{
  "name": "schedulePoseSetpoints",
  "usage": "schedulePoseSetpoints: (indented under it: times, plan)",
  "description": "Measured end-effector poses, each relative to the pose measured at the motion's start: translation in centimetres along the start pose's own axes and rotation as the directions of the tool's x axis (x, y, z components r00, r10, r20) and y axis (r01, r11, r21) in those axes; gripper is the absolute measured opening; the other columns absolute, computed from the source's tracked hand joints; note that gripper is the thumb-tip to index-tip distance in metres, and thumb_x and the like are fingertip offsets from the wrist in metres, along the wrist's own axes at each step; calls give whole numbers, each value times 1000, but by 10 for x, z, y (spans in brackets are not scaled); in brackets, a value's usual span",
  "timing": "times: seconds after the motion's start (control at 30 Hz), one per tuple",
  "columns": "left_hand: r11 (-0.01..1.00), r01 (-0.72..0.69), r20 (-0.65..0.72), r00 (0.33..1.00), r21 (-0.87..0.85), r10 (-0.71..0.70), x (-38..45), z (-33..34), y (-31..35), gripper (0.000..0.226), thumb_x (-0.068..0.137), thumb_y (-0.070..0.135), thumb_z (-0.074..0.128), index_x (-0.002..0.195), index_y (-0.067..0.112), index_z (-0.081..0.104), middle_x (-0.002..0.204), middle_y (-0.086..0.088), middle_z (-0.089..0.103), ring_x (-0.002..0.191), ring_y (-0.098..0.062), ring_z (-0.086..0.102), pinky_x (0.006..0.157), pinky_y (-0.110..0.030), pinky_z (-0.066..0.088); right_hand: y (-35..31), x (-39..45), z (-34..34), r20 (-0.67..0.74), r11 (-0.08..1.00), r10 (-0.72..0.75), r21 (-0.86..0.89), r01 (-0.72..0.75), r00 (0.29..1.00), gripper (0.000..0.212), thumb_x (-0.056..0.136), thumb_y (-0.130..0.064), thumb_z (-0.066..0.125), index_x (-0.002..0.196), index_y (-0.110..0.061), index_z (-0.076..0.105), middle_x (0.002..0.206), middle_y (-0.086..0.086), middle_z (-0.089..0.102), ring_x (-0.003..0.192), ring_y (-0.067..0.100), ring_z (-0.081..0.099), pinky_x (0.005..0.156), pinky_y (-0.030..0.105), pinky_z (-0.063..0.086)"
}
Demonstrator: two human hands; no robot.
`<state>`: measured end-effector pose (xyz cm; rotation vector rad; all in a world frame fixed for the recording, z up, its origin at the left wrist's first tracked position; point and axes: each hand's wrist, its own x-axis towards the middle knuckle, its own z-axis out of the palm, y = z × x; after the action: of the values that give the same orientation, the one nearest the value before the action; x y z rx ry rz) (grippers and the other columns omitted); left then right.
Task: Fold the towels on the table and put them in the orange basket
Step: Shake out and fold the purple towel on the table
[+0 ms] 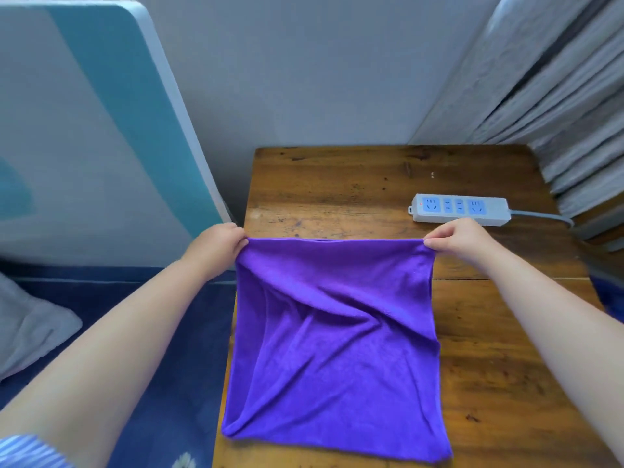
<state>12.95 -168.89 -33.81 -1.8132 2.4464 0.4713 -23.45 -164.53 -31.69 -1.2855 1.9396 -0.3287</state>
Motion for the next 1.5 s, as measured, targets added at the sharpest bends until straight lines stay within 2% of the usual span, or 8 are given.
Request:
schedulePoseSetpoints:
  times: [0.43,0.67,0.8,0.97,1.07,1.2,1.33,1.5]
  plan:
    - [979,-183,-458,881,-93,121,-42,-183,105,23,91,12,49,103,0,66,107,-20,64,104,-33,55,88,-35,42,-76,-119,-104,-526,798,-594,-482,362,609,24,82,9,50,102,11,63,101,32,61,99,42,56,86,43,41]
    - [935,-304,-861,509,-183,-3,-84,-271,124,20,89,7,53,100,-3,67,101,-26,62,99,-38,55,84,-35,35,-123,-198,-176,-907,890,-390,-327,317,159,27,80,10,41,96,11,62,102,34,54,96,47,52,81,45,41]
    - [966,-253,-711,687,-42,149,-90,-282,125,22,90,11,51,101,3,68,106,-19,60,101,-36,55,80,-35,42,-129,-220,-186,-790,858,-511,-446,256,338,27,84,7,42,100,8,64,107,30,55,102,42,51,83,43,42]
    - [927,-333,-876,481,-172,10,-102,-285,136,22,91,7,49,103,-5,64,105,-28,59,100,-41,55,84,-39,38,-139,-238,-187,-918,887,-386,-340,312,97,29,82,7,40,99,7,63,106,31,55,95,43,54,78,39,36]
    - [958,-265,-773,629,-112,84,-102,-277,138,24,93,11,46,105,-2,61,111,-25,58,105,-40,53,86,-40,40,-144,-232,-183,-845,906,-413,-342,248,341,31,85,4,40,104,2,65,111,27,55,101,40,53,80,35,43]
    - [910,-374,-936,349,-178,-40,-112,-275,125,20,90,1,46,96,-12,60,98,-33,58,94,-44,54,80,-36,32,-129,-229,-174,-888,910,-369,-285,300,274,30,85,4,41,99,4,67,106,29,57,100,39,53,78,36,37]
    - [963,-242,-793,607,-118,55,-106,-263,117,23,92,9,47,104,-5,60,110,-26,59,103,-40,54,86,-39,38,-121,-218,-171,-838,917,-392,-324,234,379,29,86,4,42,101,4,67,105,31,58,103,41,51,83,37,35]
    - [983,-163,-740,671,-84,48,-97,-254,109,26,94,15,42,106,-2,58,112,-22,57,101,-39,54,82,-39,41,-115,-204,-158,-846,930,-368,-342,136,387,31,84,5,41,104,3,65,109,29,56,105,41,46,84,38,34]
